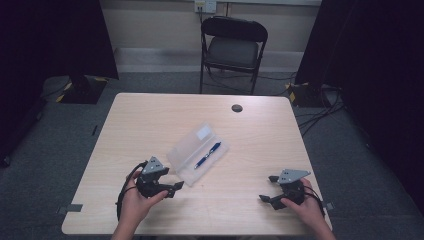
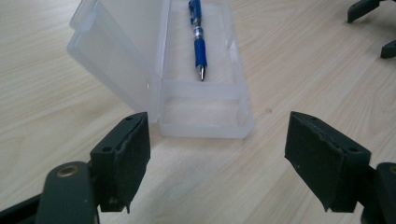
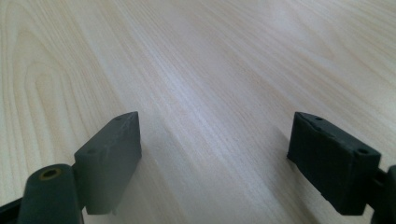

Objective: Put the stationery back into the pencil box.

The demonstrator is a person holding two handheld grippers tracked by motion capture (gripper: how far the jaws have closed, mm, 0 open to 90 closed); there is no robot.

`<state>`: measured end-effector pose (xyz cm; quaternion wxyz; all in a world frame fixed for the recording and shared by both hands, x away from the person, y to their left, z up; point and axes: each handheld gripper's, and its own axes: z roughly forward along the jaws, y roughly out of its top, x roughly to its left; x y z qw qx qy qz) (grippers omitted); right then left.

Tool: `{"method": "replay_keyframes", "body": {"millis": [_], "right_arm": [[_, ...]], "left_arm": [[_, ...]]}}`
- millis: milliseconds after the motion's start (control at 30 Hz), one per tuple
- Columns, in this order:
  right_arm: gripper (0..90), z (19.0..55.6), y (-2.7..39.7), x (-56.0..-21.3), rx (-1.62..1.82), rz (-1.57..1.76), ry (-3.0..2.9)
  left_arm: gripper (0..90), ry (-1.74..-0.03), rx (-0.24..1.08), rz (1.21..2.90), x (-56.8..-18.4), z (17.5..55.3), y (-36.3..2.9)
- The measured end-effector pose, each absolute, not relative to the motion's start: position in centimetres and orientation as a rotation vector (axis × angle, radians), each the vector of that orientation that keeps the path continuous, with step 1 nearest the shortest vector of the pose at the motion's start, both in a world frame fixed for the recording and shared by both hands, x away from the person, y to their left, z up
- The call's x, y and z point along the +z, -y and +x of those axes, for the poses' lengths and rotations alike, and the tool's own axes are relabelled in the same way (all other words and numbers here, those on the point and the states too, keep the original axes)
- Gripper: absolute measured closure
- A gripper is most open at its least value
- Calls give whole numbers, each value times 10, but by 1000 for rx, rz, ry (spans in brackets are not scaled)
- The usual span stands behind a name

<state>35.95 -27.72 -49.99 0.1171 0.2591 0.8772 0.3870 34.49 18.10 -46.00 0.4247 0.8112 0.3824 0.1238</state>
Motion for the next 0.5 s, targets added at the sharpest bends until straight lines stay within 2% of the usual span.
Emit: {"method": "replay_keyframes", "body": {"millis": [500], "right_arm": [[161, 360, 277, -500, 1132, 758, -2568]], "left_arm": [[216, -992, 328, 2017, -479, 339, -200]]}}
